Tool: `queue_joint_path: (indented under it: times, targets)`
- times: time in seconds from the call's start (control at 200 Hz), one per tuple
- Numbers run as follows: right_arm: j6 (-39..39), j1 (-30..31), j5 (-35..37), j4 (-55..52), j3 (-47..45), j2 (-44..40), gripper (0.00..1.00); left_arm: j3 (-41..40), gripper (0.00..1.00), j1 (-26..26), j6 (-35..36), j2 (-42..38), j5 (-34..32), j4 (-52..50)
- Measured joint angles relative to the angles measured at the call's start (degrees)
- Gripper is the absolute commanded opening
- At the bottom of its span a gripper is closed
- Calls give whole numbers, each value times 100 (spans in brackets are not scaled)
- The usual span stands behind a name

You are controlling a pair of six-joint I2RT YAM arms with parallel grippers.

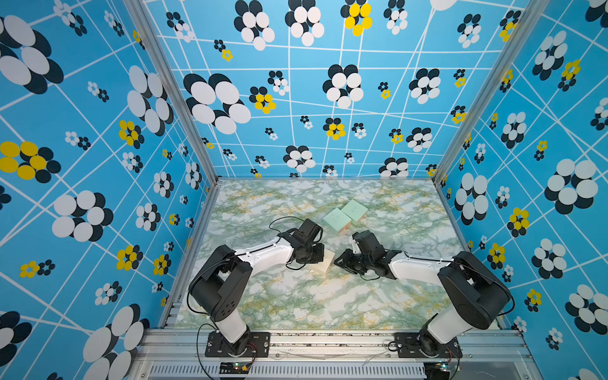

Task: Take out the earrings from the drawer-style jewelry box
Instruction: Open the drawer in the jewelry box.

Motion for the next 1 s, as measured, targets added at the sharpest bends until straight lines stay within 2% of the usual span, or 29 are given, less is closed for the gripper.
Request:
queue_joint_path:
  times: [1.0]
  targets:
    - [293,4,-44,426,7,190,24,61,0,81,85,81,201,0]
